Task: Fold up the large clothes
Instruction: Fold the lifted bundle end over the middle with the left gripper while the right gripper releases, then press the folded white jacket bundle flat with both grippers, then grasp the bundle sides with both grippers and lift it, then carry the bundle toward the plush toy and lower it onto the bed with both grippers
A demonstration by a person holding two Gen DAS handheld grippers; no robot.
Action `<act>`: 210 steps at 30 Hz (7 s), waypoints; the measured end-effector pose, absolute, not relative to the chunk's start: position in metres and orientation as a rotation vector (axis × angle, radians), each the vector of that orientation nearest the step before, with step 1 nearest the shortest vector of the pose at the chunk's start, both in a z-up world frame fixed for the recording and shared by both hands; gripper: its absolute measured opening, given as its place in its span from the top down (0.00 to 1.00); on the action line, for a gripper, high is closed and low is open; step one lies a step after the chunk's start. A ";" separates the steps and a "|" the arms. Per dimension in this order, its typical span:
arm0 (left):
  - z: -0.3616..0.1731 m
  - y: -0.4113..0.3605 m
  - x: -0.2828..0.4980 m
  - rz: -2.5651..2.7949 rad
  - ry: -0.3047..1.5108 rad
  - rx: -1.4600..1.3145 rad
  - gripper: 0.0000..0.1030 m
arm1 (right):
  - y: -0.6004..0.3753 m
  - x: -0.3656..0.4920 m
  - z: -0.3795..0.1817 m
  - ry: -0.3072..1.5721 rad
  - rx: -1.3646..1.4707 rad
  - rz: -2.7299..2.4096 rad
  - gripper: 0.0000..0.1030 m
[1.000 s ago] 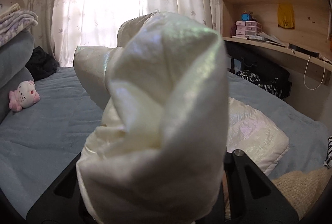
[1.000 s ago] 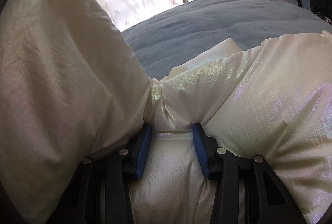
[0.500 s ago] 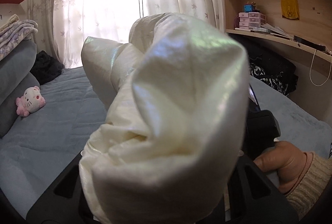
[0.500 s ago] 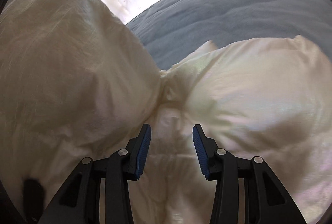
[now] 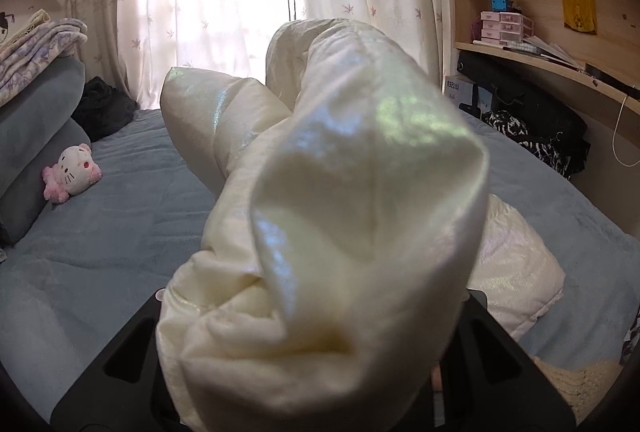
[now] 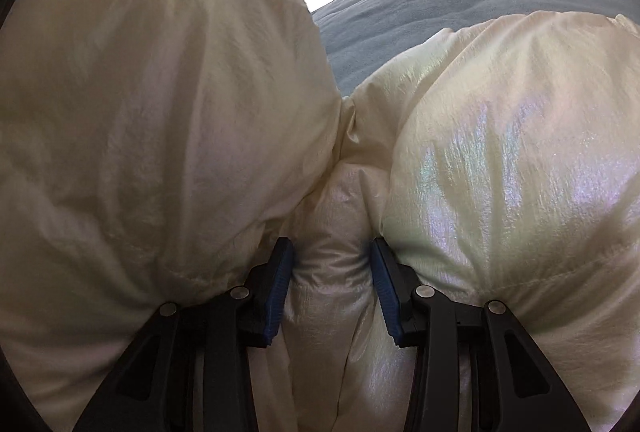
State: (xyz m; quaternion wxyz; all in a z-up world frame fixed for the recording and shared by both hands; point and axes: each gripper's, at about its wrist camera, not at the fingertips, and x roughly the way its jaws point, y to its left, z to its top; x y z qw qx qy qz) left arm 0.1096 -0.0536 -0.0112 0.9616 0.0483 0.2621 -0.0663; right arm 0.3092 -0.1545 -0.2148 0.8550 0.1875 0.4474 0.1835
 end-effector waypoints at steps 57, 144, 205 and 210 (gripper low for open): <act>-0.057 -0.177 0.055 -0.724 0.666 0.242 0.17 | -0.418 0.105 -0.061 0.617 0.593 -0.307 0.14; -0.029 -0.097 0.219 -0.412 0.919 -0.078 0.01 | -0.379 0.225 0.007 1.019 0.317 0.029 0.01; -0.229 -0.065 0.248 -0.505 1.220 -0.482 0.00 | -0.503 0.267 -0.185 1.236 0.812 0.391 0.00; -0.246 -0.051 0.245 -0.501 1.197 -0.551 0.00 | -0.491 0.273 -0.183 1.221 0.805 0.387 0.00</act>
